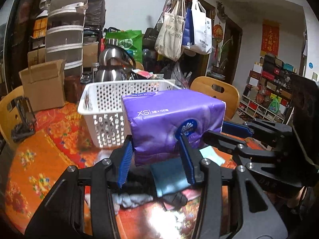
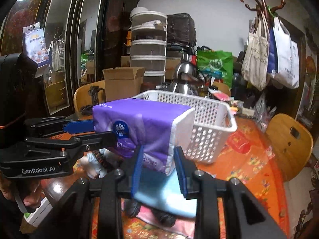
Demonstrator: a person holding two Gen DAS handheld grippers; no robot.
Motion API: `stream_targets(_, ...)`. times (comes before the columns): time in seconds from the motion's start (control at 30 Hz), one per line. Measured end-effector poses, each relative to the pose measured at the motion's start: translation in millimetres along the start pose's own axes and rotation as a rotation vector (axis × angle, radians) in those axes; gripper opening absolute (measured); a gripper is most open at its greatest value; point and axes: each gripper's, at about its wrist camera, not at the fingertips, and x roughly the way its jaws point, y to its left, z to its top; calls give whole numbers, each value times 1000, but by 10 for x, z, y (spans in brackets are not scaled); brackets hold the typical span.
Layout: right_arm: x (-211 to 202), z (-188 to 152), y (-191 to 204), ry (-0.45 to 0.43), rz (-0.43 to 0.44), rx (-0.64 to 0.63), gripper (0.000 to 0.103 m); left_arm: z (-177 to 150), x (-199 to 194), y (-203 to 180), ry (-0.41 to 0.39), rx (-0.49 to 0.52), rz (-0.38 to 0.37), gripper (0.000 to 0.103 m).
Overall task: Organize soft objects
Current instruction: 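Lift the purple tissue pack into the white basket and open both tools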
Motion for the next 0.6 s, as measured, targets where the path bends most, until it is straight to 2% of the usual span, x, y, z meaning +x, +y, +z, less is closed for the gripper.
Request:
stream_targets(0.33,104,505,-339,-23,23,31,30,650,186,-3,-5,3,-2,43)
stream_targets(0.6,451,886,-645,5,23,57,30,1152,714,158,47,-12,-1,43)
